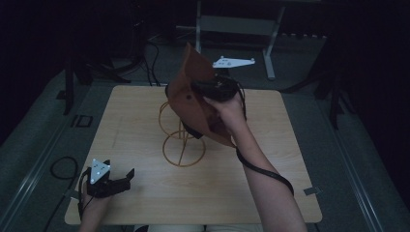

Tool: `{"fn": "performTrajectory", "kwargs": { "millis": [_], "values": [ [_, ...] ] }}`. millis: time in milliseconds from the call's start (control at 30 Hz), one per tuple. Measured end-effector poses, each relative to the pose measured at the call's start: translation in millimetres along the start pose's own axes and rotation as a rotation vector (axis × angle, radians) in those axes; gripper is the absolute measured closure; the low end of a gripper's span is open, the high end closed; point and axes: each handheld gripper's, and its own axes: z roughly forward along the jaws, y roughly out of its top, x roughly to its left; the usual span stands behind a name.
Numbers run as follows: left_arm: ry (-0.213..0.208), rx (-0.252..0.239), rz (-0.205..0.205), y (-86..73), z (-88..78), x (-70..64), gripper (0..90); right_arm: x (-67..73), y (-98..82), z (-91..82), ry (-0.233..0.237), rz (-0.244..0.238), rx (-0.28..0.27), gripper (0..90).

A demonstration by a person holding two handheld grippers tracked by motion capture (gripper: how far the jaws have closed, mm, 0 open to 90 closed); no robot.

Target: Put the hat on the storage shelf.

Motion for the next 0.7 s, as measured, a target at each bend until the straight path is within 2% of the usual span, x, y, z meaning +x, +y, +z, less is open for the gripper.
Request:
{"fn": "performTrajectory", "kwargs": {
  "millis": [100,200,333,400,433,467,500,533,600,700],
  "values": [
    [0.002,-0.006,-0.001,0.4,-0.9,0.2,4.7,3.8,-2.7,16.1,0.022,0.0,0.052,87.2],
    [0.002,-0.009,0.001,0.5,-1.2,0.4,4.7,6.6,-7.3,29.1,0.025,-0.005,0.096,86.5],
    [-0.007,-0.009,-0.005,-0.4,-0.5,0.9,4.7,8.3,-12.5,38.7,0.047,0.011,0.096,82.1],
    [-0.004,-0.008,-0.005,-0.5,-0.7,0.8,4.7,9.9,-14.3,42.3,0.046,-0.005,0.107,79.5],
    [-0.005,-0.009,-0.004,-0.5,-0.6,0.8,4.7,12.3,-15.2,45.9,0.018,-0.022,0.125,65.8],
    [-0.005,-0.008,-0.004,-0.6,-0.5,0.8,4.7,12.3,-15.2,45.9,0.018,-0.022,0.125,65.8],
    [-0.004,-0.006,-0.002,-0.7,-0.4,0.8,4.7,12.5,-15.7,47.7,0.029,-0.017,0.129,55.9],
    [-0.005,-0.007,-0.002,-0.8,-0.2,0.7,4.7,12.9,-16.1,50.7,0.023,-0.014,0.153,49.7],
    [-0.004,-0.003,0.003,-1.0,-0.1,0.2,4.7,16.7,-18.0,57.0,-0.015,-0.05,0.196,38.7],
    [-0.003,-0.003,0.005,-1.3,-0.3,0.0,4.7,21.1,-18.1,58.4,-0.037,-0.057,0.194,34.1]
  ]
}}
